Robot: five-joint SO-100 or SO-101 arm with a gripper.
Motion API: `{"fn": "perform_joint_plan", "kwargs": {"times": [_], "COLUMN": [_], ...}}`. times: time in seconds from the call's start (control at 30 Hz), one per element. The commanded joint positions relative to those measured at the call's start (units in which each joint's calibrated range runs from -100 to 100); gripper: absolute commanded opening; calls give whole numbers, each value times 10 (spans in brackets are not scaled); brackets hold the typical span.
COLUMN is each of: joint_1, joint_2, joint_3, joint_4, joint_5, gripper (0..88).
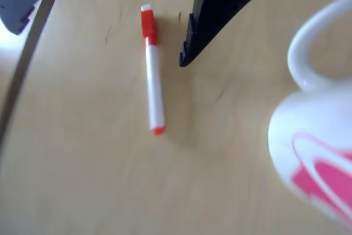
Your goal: Grab the pen and place it in the cup.
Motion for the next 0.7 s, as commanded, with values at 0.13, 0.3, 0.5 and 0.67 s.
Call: {"fn": "perform_joint_plan", "kwargs": {"times": [0.13, 0.3, 0.5, 0.67], "joint_1": [12, 12, 12, 5], "joint_2": [60, 109, 114, 114], "joint_3": [-99, -162, -167, -177], "joint_4": [111, 160, 162, 153], "joint_5": [5, 2, 6, 9], "gripper": [557, 557, 512, 382]}}
